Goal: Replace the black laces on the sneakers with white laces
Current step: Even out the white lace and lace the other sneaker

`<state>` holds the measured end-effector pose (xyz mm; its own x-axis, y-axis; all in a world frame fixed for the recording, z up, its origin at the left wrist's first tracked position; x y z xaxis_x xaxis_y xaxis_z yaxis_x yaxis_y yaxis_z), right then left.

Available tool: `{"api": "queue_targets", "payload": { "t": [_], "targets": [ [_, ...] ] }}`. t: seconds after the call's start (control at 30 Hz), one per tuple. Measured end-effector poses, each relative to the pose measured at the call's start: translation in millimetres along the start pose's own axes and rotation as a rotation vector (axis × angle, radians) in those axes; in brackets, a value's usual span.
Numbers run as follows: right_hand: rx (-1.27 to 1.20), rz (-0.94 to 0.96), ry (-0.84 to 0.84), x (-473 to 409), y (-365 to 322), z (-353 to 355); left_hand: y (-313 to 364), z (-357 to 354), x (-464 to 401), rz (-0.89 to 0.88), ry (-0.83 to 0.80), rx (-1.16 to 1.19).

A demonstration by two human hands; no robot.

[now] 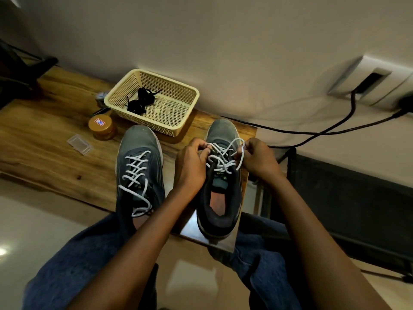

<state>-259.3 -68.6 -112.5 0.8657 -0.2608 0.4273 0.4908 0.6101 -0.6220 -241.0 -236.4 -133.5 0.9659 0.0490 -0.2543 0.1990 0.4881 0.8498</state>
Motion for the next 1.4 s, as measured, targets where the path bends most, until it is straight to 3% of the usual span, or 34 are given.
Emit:
{"api": "queue_targets", "payload": {
  "t": [0.27,0.4,0.53,0.7,0.9,1.1,1.27,1.4],
  "targets": [
    [-0.201,-0.094,-0.065,5,11,10,-1,8,-5,0.127,-0.065,0.055],
    [-0.148,-0.065,-0.256,15,14,10,5,16,-9,0.084,-0.238,0.100],
    [-0.144,0.023,-0.259,22,7,11,12,18,-7,0.070,-0.353,0.133],
    [0.002,0.131,-0.140,19,-1,6,15,18,-7,-0.004,-0.315,0.064],
    [-0.187,0.027,-0.334,19,8,7,16,17,-6,-0.058,-0.343,-0.005],
    [0.080,0.168,-0.172,21,-2,6,18,16,-5,-0.050,-0.322,-0.011],
    [-0.077,0.093,-0.213,20,2,8,13,14,-4,-0.033,-0.326,-0.011],
    [0.055,0.170,-0.180,25,-4,4,14,14,-4,-0.044,-0.322,-0.005]
  ]
}}
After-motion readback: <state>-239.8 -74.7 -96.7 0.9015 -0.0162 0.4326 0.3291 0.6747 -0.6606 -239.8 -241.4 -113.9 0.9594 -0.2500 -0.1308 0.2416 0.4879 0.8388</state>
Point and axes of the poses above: each hand's wrist, its own x-axis away from the middle knuckle, its own z-axis out of the back of the hand, y = z × x, the point moved 6 cm from there along -x, towards the middle knuckle, and after that the axes turned 15 degrees about -z, right-handed, at the moved point
